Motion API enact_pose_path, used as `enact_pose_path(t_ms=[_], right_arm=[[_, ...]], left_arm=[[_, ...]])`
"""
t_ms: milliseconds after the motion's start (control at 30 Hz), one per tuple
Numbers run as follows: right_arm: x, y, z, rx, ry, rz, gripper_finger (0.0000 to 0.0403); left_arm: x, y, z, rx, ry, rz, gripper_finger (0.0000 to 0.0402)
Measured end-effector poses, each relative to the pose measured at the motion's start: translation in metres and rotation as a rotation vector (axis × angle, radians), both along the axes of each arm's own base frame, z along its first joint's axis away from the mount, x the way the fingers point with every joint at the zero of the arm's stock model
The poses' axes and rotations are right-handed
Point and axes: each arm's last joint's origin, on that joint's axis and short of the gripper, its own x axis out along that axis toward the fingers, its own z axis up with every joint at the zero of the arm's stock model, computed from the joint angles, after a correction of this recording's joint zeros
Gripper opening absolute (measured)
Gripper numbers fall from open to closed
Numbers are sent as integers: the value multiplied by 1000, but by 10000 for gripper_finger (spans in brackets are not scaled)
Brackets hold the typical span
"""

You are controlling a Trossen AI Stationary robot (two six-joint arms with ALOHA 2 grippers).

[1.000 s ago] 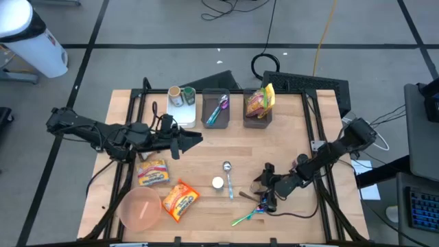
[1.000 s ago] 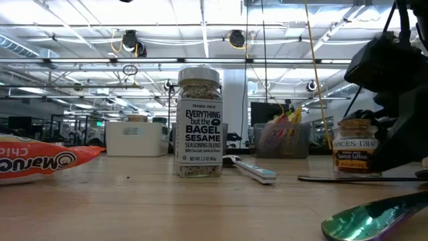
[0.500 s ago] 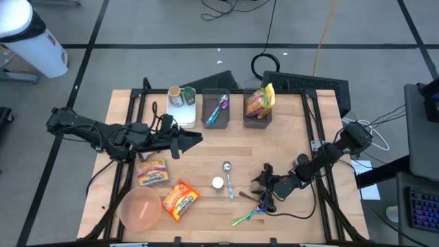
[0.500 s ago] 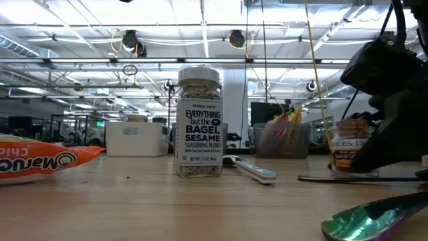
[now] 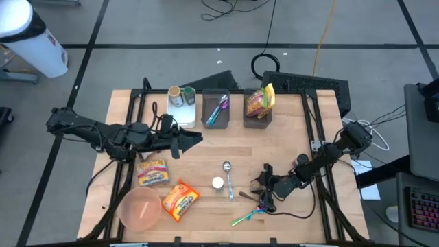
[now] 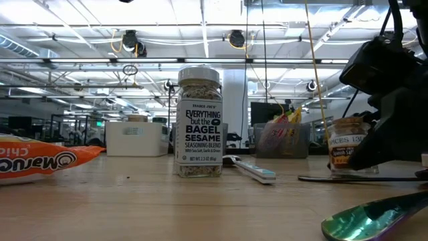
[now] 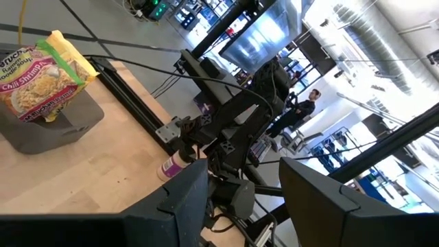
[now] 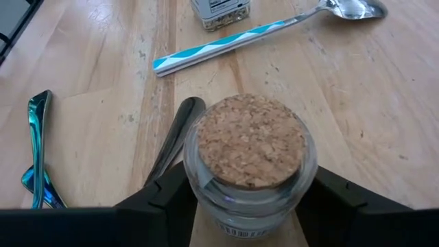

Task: Pick & Place Food Item
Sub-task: Put the brown seasoning bottle into the white bin

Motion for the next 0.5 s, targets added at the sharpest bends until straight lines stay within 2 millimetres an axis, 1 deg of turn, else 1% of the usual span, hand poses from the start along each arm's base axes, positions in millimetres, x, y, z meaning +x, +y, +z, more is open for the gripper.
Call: enact_pose_path(t_ms=[167,267,367,500], right_arm=[[1,1,1,15,-12,-2,188],[3,1,7,44,-54,-3,188],[5,-1,19,74,-102,-9,187],[8,-10,45,127,-181,33,187]], left_arm=[[0,0,0,2,1,0,186],[0,0,0,3,5,0,186],[0,0,-1,5,14,0,186],[3,-1,-5,2,35,1,186]])
